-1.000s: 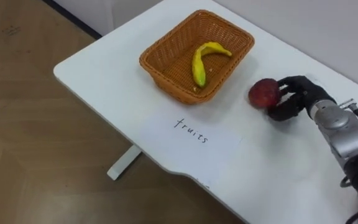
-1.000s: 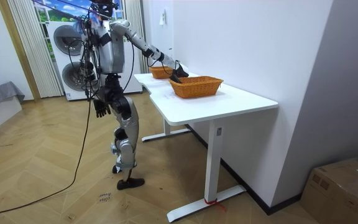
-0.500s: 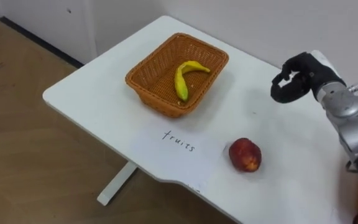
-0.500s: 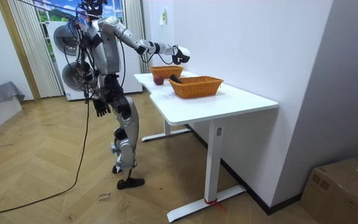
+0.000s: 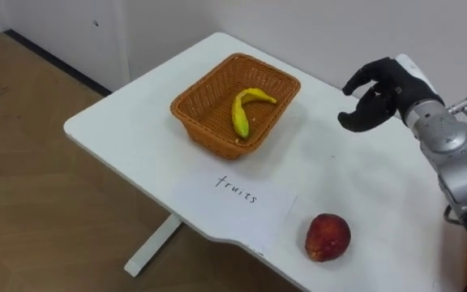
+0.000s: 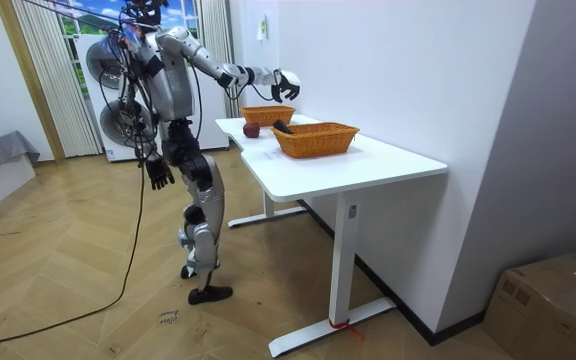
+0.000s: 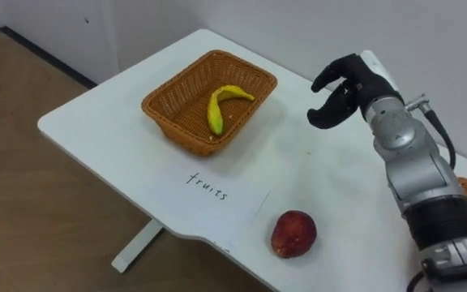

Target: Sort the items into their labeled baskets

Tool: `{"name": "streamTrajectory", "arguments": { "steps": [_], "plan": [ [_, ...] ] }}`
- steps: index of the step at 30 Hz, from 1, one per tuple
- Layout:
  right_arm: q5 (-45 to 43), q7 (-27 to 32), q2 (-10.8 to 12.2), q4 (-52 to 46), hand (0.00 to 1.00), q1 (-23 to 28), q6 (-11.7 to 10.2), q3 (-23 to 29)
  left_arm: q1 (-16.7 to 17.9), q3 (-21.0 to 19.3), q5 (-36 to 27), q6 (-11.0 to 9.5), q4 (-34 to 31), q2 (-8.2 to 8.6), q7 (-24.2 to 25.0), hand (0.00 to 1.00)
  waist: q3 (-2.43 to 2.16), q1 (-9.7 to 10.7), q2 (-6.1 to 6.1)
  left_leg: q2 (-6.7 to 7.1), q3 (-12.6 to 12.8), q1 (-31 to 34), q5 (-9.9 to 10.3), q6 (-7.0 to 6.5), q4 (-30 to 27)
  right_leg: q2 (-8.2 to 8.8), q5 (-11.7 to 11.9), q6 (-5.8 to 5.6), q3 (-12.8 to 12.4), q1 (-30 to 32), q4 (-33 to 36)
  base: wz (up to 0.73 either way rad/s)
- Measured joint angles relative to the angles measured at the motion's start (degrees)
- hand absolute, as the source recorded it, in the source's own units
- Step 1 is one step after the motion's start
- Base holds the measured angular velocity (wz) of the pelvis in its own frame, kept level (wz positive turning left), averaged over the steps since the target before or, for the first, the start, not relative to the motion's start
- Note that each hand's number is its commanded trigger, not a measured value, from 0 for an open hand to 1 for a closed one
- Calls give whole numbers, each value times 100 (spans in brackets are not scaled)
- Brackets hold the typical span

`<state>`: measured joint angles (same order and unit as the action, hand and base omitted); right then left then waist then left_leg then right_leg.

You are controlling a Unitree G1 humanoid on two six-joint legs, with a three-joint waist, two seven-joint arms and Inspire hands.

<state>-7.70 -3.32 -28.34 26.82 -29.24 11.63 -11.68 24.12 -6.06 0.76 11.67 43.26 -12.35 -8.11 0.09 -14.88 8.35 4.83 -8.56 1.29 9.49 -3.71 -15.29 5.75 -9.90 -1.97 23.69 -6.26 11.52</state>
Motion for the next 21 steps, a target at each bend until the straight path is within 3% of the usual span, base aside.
{"name": "streamTrajectory", "arguments": {
  "steps": [6, 9, 13, 15, 21],
  "plan": [
    [4, 339, 45, -735, 0, 618, -87, 6, 36, -46, -6, -27, -16, 8, -21, 0, 54, 6, -73, -15, 43, -89, 88, -36, -20, -13, 23, -26, 18, -120, -67, -2],
    [-6, 568, 266, -963, 0, 1072, -125, 7, 37, 17, 12, -66, -6, 13, -81, 0, 57, 31, -129, -21, 81, -86, 116, -49, -18, -15, 37, -41, -31, -95, -62, -7],
    [-10, 674, 790, -1550, 0, 1905, -164, 6, 26, 73, 20, -76, 82, 143, -177, 0, 37, 45, -218, -31, 157, -76, 140, -62, 27, -21, 42, -50, -177, -12, -62, -16],
    [2, 677, 882, -1740, 0, 2159, -173, 3, 30, 73, 6, -79, 83, 201, -174, 0, 15, 40, -260, -36, 215, -88, 137, -69, 69, -16, 44, -53, -244, 24, -56, -13],
    [72, 688, 1053, -2207, 0, 2252, -252, 5, 41, 78, -17, -221, 146, 236, -253, 0, 23, 198, -330, -77, 350, -103, 133, -71, 151, -42, 46, -55, -425, 78, -67, -12]
  ]
}}
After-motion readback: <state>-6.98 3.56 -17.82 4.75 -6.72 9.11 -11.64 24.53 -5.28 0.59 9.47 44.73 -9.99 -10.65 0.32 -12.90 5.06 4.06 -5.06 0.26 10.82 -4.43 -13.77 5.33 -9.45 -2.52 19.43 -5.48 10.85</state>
